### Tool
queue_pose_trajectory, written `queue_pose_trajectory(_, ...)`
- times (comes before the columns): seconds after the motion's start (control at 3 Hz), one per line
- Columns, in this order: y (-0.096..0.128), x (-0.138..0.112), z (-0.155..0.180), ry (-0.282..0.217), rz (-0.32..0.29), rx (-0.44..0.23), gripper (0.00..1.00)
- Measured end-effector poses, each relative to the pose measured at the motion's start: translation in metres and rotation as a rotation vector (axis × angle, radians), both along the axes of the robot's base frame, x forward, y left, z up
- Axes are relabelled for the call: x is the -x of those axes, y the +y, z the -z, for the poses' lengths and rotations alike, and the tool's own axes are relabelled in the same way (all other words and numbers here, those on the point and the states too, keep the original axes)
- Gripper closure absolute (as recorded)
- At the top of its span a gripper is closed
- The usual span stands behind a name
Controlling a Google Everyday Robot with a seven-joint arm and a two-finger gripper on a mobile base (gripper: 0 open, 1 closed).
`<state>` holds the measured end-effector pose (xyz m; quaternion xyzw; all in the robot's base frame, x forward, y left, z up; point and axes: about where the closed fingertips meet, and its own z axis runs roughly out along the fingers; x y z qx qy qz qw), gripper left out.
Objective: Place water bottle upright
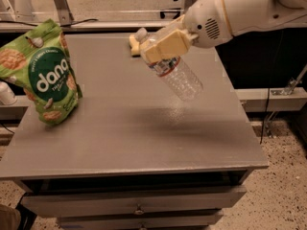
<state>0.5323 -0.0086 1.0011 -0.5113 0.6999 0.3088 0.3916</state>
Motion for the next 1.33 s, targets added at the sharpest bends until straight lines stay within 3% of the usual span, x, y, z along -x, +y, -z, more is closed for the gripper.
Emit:
queue_pose_trajectory(0.33,0.011,-0.004,-0.007,-0.029,0.008,-0.086,1.0)
queue_pose_trajectory(0.67,0.045,-0.028,-0.032,-0.105,0.008,-0.28,1.0)
queue_pose_trajectory(1.33,0.097,-0.047,-0.036,-0.194,0.062,-0.53,1.0)
